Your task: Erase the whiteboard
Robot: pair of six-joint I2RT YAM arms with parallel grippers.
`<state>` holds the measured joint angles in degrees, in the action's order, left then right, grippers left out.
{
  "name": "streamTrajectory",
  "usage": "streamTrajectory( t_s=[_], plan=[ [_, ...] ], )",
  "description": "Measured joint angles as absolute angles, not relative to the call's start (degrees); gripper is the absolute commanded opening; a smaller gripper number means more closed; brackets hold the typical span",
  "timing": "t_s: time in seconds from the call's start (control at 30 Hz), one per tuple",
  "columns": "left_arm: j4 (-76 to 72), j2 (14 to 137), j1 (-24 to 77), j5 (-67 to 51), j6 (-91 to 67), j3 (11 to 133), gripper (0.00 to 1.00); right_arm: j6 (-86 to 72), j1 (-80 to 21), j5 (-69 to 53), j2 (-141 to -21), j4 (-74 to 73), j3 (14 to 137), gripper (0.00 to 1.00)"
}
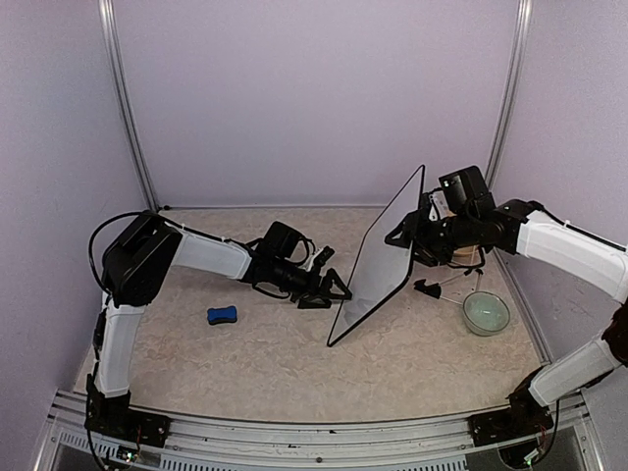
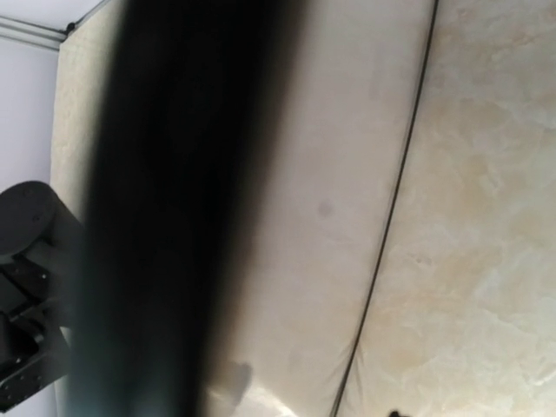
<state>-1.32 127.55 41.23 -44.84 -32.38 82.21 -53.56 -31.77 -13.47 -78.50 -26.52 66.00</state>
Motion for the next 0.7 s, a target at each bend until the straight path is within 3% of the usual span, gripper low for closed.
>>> streamTrajectory(
  t_s=[0.17,0.33,0.43,0.6,0.7],
  plan=[
    [-3.09,127.55,41.28,-45.04,-32.77,81.38,0.99,-52.58,-31.18,-15.00,-78.52,-28.32,67.37,0.52],
    [-5.63,127.57,41.67,-45.06,-33.26,80.38,0.99,-51.94,-30.02,-17.72,-78.52,-28.84,69.10,0.54],
    [-7.31,127.79,42.13,-45.10,-33.67,79.94,0.99,-51.64,-29.89,-19.42,-78.52,-28.08,69.82,0.48],
    [-10.37,127.83,42.48,-45.28,-34.54,78.72,0.99,-49.80,-29.80,-19.16,-78.52,-29.32,71.94,0.25],
    [-10.85,127.83,42.48,-45.45,-34.79,78.54,0.99,-48.45,-29.78,-18.44,-78.54,-30.89,73.28,0.20]
  ],
)
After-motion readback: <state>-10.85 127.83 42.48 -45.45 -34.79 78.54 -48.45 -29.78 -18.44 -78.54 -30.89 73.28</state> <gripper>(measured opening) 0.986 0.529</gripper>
